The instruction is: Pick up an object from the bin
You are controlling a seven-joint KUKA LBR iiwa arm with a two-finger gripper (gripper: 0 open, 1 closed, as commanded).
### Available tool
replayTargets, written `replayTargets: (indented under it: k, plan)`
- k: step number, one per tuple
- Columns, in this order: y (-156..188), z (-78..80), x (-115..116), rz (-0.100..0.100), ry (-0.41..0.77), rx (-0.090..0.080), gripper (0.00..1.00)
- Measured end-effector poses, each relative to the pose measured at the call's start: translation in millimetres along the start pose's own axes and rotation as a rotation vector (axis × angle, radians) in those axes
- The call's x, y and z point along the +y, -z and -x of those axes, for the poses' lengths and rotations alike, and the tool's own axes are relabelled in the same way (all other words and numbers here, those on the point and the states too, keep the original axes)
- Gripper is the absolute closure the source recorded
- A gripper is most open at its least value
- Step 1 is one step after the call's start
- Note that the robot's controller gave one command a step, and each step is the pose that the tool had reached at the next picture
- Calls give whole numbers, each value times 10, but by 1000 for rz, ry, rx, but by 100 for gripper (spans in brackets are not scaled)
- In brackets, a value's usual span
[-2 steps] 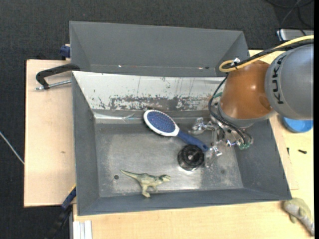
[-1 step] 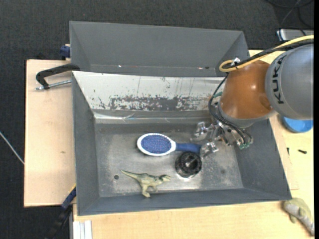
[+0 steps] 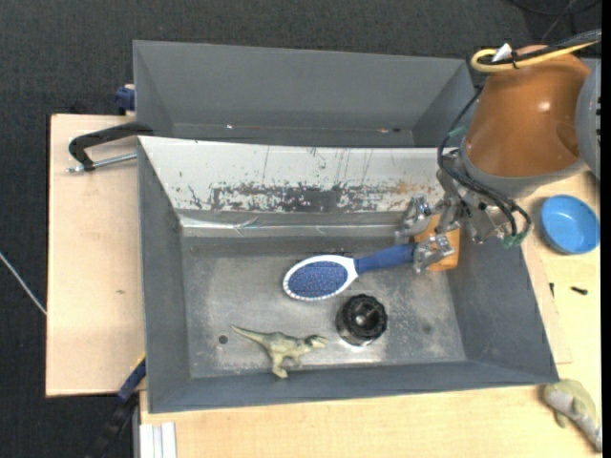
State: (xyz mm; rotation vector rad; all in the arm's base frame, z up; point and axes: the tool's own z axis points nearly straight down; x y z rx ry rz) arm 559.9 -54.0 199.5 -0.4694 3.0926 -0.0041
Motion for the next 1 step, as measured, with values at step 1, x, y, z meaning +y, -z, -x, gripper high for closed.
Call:
replayTargets:
  k: [1]
  plan:
    - [983, 539, 427, 3, 311, -1, 100]
